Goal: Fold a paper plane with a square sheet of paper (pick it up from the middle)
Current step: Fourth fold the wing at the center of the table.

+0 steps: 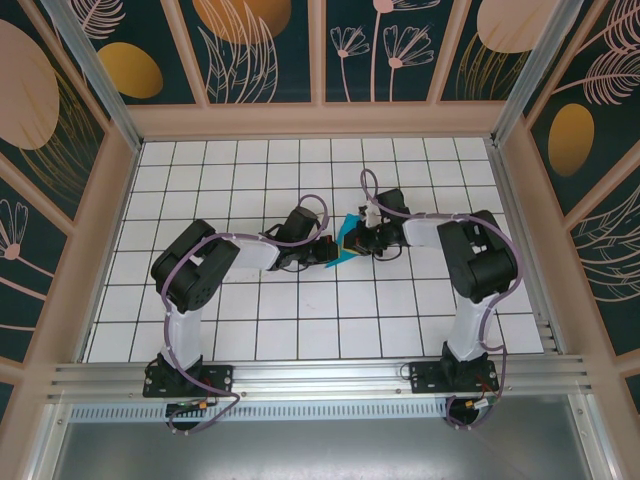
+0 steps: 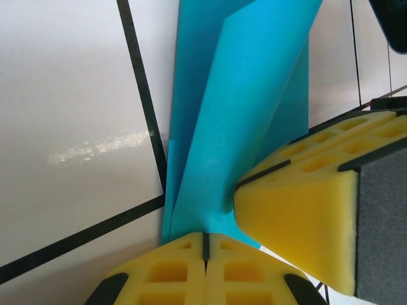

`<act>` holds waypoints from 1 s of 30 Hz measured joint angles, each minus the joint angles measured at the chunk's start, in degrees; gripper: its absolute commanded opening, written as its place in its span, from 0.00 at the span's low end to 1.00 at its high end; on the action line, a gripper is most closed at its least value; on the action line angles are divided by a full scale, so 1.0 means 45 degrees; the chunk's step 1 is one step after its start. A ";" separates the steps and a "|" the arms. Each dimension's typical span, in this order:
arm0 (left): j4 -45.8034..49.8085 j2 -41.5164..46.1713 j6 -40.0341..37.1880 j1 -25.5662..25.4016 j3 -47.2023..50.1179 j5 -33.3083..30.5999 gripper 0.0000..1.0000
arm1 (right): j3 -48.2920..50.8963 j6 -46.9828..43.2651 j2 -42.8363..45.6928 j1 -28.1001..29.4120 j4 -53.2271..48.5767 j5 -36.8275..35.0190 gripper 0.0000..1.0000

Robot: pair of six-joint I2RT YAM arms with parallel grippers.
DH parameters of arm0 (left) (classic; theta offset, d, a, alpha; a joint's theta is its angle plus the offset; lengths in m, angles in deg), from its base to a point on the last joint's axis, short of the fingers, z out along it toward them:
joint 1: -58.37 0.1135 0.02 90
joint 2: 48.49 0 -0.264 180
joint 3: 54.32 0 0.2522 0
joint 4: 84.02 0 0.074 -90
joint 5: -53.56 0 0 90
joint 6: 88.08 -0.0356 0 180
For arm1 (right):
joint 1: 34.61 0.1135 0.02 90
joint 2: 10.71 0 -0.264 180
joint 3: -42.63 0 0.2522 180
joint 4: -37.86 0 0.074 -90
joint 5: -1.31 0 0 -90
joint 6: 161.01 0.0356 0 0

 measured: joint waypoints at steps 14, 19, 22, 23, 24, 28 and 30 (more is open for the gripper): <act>0.0019 0.0005 -0.0005 0.0000 0.0000 0.0000 0.04 | -0.0704 -0.0369 -0.0583 -0.0199 -0.0350 -0.0525 0.07; 0.0049 0.0005 -0.0005 0.0000 -0.0010 -0.0005 0.03 | -0.0772 -0.0466 -0.0675 -0.0262 -0.0461 -0.0529 0.06; 0.0073 0.0005 -0.0010 0.0000 -0.0015 0.0000 0.03 | -0.0821 -0.0481 -0.0719 -0.0287 -0.0544 -0.0529 0.06; 0.0073 0.0005 -0.0010 0.0000 -0.0005 0.0000 0.03 | -0.0845 -0.0481 -0.0733 -0.0301 -0.0583 -0.0525 0.06; 0.0073 0.0005 -0.0010 0.0000 -0.0005 0.0000 0.03 | -0.0869 -0.0486 -0.0753 -0.0321 -0.0617 -0.0520 0.07; 0.0058 0.0005 -0.0015 0.0000 0.0005 0.0000 0.03 | -0.1088 -0.0631 -0.0899 -0.0432 -0.0865 -0.0345 0.06; 0.0058 0.0005 -0.0015 0.0000 0.0005 -0.0005 0.03 | -0.1316 -0.0719 -0.1039 -0.0529 -0.1098 -0.0277 0.06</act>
